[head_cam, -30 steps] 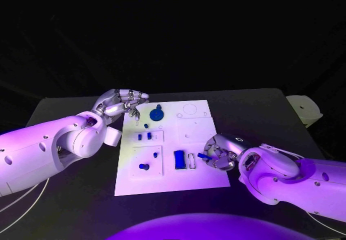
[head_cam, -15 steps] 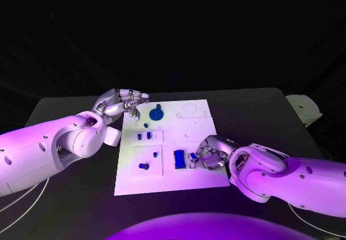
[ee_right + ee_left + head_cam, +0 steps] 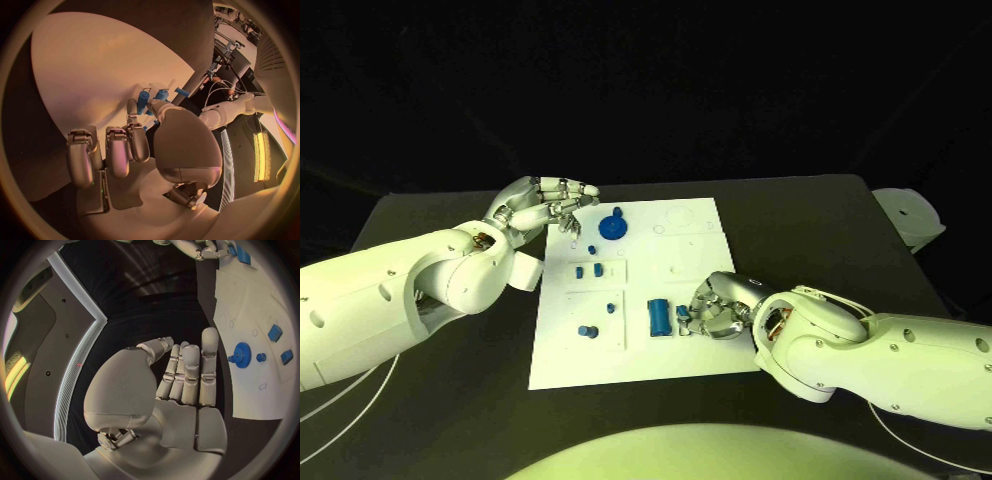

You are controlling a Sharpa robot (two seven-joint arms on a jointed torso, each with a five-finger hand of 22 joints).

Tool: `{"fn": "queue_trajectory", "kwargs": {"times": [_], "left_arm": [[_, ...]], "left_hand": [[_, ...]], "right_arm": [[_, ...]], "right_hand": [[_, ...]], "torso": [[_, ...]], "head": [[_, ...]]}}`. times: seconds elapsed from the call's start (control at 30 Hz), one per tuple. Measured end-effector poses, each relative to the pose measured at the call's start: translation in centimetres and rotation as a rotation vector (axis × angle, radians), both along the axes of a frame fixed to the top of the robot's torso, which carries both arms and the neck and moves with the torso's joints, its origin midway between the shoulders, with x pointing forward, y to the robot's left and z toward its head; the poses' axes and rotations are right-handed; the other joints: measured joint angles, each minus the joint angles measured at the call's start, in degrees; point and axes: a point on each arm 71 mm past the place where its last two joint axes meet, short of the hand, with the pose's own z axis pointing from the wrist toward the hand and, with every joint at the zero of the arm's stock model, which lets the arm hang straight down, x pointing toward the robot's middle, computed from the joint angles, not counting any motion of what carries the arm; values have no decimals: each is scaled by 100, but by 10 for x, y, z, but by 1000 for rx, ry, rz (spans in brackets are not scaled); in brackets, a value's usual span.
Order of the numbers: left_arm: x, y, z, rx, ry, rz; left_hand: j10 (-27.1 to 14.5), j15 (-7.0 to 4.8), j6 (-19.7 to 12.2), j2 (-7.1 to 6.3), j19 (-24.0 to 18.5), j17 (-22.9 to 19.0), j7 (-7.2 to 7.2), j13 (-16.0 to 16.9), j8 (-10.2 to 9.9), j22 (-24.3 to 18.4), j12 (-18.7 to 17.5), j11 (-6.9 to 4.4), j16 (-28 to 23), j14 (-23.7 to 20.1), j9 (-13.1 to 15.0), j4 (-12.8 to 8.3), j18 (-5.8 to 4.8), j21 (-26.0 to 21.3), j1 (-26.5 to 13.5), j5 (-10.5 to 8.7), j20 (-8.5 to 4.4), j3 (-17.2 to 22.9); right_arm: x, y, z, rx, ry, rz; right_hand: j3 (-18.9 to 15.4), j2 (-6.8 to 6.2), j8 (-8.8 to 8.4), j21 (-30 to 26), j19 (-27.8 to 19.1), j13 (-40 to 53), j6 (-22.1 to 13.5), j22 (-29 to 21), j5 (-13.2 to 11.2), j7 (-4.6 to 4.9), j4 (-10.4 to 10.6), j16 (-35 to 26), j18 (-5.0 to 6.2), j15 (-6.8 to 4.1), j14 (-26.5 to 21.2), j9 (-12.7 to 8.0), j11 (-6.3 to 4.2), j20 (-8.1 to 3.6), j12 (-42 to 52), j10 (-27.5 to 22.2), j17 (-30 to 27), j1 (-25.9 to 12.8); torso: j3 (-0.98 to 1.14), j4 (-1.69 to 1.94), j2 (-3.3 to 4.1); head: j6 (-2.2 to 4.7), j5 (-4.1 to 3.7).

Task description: Assemble the parts on the task board

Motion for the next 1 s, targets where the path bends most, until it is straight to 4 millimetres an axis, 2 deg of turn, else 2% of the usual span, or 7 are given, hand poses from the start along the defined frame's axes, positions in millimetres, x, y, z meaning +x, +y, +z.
{"fn": "queue_trajectory", "kwargs": {"times": [0.13, 0.27, 0.3, 0.53, 0.83, 1.0], "left_arm": [[0, 0, 0, 0, 0, 0], [0, 0, 0, 0, 1, -1], [0, 0, 0, 0, 1, -1], [0, 0, 0, 1, 1, -1], [0, 1, 0, 2, 2, -1], [0, 1, 0, 2, 2, 0]], "left_hand": [[0, 0, 0, 0, 0, 0, 0, 0, 0, 0, 0, 0, 0, 0, 0, 0, 0, 0, 0, 0, 0, 0], [0, 0, 0, 0, 0, 0, 0, 0, 1, 0, 2, 0, 2, 0, 0, 0, -1, 0, 0, 2, 0, 0], [0, 0, 0, 0, 0, 0, 0, 0, 21, 0, 28, 0, 26, 0, 2, 0, 0, 0, 0, 24, 0, 0], [0, 0, 0, 0, 0, 0, 0, 0, 28, 0, 28, 0, 27, 0, 6, 0, 0, 0, 0, 23, 0, 0], [0, 0, 0, 0, 0, 0, 0, 0, 27, 0, 28, 0, 27, 0, 6, 0, 0, 0, 0, 23, 0, 0], [0, 0, 0, 0, 0, 0, 0, 0, 27, 0, 28, 0, 27, 0, 5, 0, 0, 0, 0, 23, 0, 0]], "right_arm": [[1, 0, -1, -3, 0, -2], [3, -1, -2, -7, -1, -5], [3, -1, -2, -8, -1, -5], [4, 1, -2, -8, -3, -2], [1, 2, -1, -3, -3, 5], [-1, 1, 1, -2, -6, 7]], "right_hand": [[-8, 16, 0, 0, 0, 0, 0, 0, -1, 0, -7, 0, 0, 0, 0, 0, 0, 0, 0, 0, 0, -55], [-148, 73, 24, 0, 0, 0, 0, -1, -228, 0, -5, 0, 0, 0, 0, 26, 0, 0, 0, 0, 0, -208], [-170, 43, 24, 0, 0, 0, 0, -1, -300, 0, -6, 0, 0, 0, 0, 27, 0, 0, 0, 0, 0, -242], [-502, 76, 45, 0, 0, -1, 0, -1, -555, 0, 6, 0, 0, 1, 0, 58, 0, 0, -1, 0, 0, -617], [-548, 123, 67, 0, -21, -1, 1, -2, -555, -1, 10, 0, 0, 1, 0, 71, 0, -21, -1, 0, -1, -675], [-592, 206, 107, 0, -21, -2, 19, -2, -552, -19, 9, 0, 0, 1, 0, 82, -17, -21, 23, -17, -1, -758]], "torso": [[2, -2, 2], [2, -2, 2], [2, -2, 2], [2, -2, 1], [2, -2, -2], [1, -2, -3]], "head": [[-3, 6], [-3, 7], [-3, 7], [-3, 1], [-15, 4], [-16, 7]]}}
